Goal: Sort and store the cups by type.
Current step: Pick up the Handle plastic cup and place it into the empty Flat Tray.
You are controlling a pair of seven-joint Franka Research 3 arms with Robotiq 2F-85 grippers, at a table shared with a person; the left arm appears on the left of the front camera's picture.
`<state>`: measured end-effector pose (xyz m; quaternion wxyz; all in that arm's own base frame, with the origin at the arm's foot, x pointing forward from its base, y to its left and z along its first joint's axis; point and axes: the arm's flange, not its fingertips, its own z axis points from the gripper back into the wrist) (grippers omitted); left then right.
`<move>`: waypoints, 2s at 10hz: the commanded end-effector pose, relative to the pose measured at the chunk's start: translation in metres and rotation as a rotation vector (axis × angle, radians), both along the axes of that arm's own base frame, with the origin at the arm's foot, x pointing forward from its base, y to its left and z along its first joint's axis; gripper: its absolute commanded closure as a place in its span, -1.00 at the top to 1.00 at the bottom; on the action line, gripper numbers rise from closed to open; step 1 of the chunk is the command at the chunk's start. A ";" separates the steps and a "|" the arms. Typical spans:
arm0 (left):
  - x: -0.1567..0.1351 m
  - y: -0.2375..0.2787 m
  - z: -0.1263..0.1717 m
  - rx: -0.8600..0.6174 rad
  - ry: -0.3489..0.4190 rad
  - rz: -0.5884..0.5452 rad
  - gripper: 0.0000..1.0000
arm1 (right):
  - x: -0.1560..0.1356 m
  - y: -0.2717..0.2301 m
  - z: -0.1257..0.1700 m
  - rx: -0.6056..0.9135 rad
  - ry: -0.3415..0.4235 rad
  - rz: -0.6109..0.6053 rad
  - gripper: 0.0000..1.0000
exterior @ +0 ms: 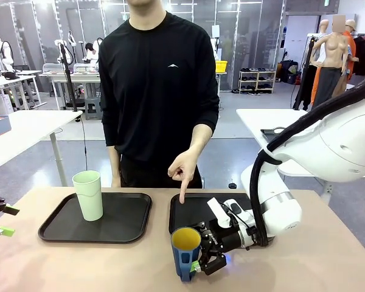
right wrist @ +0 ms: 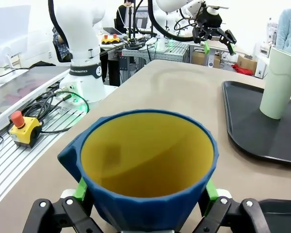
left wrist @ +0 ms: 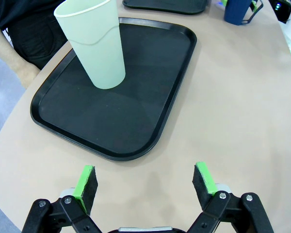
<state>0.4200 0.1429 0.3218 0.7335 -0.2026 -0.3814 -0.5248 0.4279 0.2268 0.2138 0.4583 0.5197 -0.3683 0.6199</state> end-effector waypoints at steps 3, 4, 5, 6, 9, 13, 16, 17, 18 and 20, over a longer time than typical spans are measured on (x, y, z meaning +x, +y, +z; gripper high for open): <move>0.001 0.001 0.002 -0.014 -0.019 -0.013 1.00 | 0.005 0.004 -0.002 -0.051 0.007 0.019 0.22; 0.001 0.001 0.002 -0.014 -0.019 -0.013 1.00 | 0.006 0.005 -0.001 -0.043 0.007 0.017 0.57; 0.001 0.001 0.002 -0.014 -0.019 -0.013 1.00 | 0.006 0.005 0.000 -0.043 0.008 0.017 -0.17; 0.001 0.001 0.002 -0.014 -0.019 -0.013 1.00 | 0.007 0.004 0.005 -0.020 0.010 0.007 -0.17; 0.001 0.001 0.002 -0.014 -0.019 -0.013 1.00 | 0.018 -0.019 0.046 0.022 -0.006 -0.037 -0.17; 0.001 0.001 0.002 -0.014 -0.019 -0.013 1.00 | 0.055 -0.060 0.111 0.059 -0.060 -0.146 -0.17; 0.001 0.001 0.002 -0.014 -0.019 -0.013 1.00 | 0.075 -0.084 0.134 0.068 -0.054 -0.209 -0.17; 0.001 0.001 0.002 -0.014 -0.019 -0.013 1.00 | 0.078 -0.086 0.137 0.071 -0.053 -0.235 -0.17; 0.001 0.001 0.002 -0.014 -0.019 -0.013 1.00 | 0.074 -0.087 0.134 0.058 -0.091 -0.193 -0.17; 0.001 0.001 0.002 -0.014 -0.019 -0.013 1.00 | 0.074 -0.087 0.134 0.058 -0.091 -0.193 -0.17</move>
